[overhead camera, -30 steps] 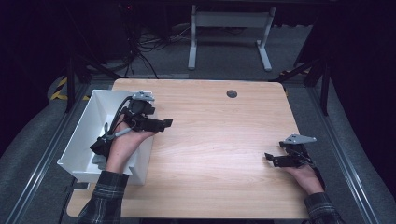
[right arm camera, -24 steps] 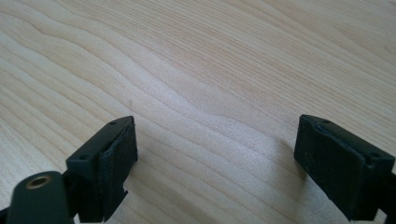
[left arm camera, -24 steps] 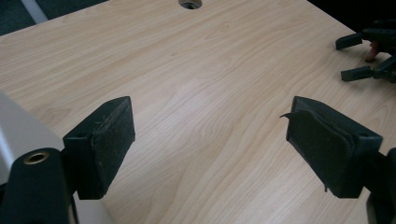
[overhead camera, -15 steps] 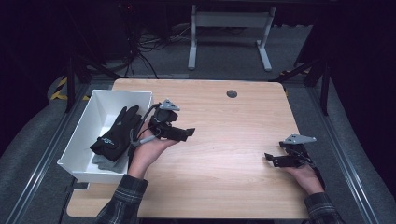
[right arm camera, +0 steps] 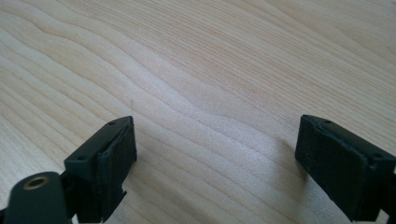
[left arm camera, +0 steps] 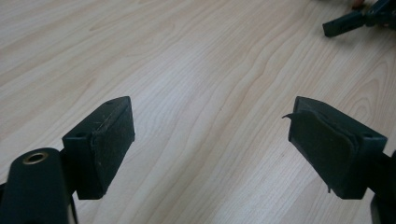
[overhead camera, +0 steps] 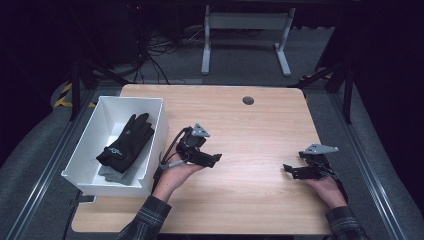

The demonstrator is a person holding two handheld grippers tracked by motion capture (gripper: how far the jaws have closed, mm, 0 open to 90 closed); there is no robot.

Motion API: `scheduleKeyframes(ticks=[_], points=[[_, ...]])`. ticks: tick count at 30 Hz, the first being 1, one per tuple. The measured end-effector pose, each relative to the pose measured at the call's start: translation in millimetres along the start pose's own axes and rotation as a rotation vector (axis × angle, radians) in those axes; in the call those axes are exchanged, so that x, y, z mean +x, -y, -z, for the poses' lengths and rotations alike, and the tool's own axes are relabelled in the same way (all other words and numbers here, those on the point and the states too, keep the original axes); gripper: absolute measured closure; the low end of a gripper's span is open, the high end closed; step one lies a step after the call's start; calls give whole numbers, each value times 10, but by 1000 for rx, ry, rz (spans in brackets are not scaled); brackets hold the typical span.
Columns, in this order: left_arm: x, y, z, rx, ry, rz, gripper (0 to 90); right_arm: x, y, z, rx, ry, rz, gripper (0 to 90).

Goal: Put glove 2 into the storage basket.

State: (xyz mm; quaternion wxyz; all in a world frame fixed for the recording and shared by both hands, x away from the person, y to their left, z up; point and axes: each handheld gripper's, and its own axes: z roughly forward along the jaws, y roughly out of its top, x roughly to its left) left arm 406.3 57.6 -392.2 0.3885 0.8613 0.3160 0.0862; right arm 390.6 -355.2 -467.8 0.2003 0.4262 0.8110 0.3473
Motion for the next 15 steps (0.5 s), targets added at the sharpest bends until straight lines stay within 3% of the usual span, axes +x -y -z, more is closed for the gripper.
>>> scheduleKeyframes(ticks=[15], points=[[-96,314,-355,40,-29,-37,141,1,0,-1,-1,-4,3,128]])
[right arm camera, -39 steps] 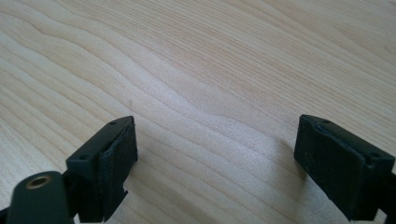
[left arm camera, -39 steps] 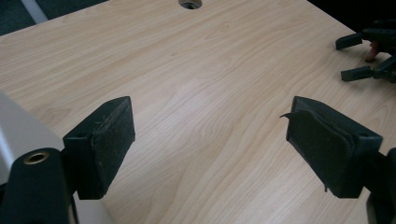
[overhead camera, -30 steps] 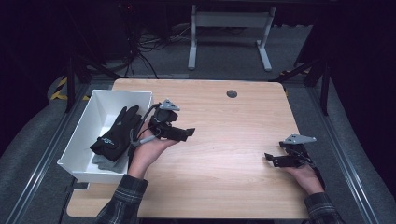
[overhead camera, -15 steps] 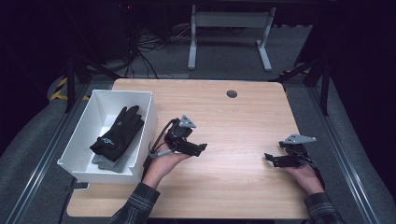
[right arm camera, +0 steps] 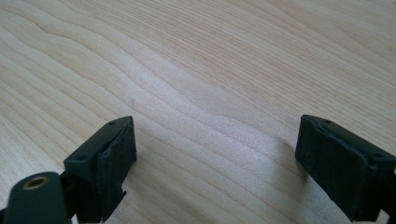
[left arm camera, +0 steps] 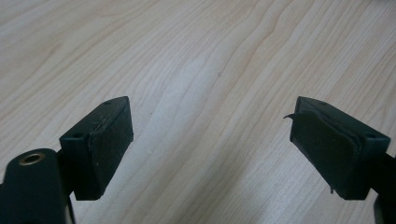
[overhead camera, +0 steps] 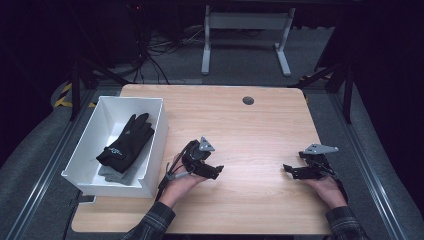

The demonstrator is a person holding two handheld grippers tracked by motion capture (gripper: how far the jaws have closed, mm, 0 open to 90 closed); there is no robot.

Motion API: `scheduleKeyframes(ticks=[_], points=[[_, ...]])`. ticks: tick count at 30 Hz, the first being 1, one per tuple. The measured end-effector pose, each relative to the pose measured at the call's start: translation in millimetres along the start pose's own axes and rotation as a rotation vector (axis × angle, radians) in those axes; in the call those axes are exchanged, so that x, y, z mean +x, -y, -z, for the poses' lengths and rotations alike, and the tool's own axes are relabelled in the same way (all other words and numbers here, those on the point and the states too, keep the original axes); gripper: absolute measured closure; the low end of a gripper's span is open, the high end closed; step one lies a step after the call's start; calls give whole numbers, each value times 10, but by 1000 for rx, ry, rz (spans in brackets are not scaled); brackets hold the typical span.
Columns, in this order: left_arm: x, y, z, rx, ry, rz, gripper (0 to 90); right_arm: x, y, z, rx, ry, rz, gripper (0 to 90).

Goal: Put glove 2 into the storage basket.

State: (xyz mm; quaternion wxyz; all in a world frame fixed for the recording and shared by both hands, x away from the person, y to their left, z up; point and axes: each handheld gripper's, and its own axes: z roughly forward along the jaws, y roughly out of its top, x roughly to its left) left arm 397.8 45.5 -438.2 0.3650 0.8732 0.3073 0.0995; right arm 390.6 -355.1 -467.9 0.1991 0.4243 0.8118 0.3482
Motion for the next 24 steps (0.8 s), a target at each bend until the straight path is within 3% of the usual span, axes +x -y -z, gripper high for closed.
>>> scheduleKeyframes(ticks=[10,12,15,24], points=[[-51,144,-179,20,-2,-43,82,1,-1,1,1,1,1,128],[-43,173,-206,16,13,-47,63,0,0,0,0,-1,1,128],[-48,208,-236,22,2,-76,28,1,0,0,0,-1,1,128],[-35,262,-278,21,26,-78,1,1,0,0,0,-1,0,128]])
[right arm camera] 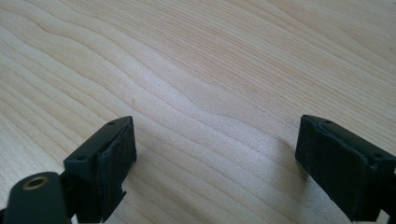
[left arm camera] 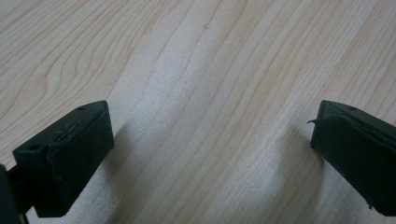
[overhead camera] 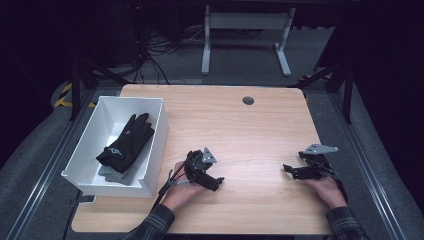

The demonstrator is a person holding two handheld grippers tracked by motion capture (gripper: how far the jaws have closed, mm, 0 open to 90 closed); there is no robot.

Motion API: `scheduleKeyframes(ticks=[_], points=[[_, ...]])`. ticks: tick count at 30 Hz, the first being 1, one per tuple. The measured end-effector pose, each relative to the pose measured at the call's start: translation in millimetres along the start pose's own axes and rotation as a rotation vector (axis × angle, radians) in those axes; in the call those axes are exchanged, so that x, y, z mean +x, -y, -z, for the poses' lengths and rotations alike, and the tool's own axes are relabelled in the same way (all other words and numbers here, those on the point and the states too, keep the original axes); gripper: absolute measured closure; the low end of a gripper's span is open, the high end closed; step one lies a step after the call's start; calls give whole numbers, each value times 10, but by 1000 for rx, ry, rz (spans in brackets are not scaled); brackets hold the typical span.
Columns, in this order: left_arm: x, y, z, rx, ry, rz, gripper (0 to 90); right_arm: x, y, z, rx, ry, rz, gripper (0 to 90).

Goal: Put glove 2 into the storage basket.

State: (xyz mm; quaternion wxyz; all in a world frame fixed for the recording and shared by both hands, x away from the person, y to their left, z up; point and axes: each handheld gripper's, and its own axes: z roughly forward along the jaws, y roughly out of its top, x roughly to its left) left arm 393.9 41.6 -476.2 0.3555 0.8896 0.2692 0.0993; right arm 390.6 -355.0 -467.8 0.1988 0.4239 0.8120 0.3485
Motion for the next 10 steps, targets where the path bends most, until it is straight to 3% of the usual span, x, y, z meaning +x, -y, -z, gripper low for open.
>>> scheduleKeyframes(ticks=[10], points=[[-15,0,2,2,1,3,2,0,0,1,1,1,3,128]])
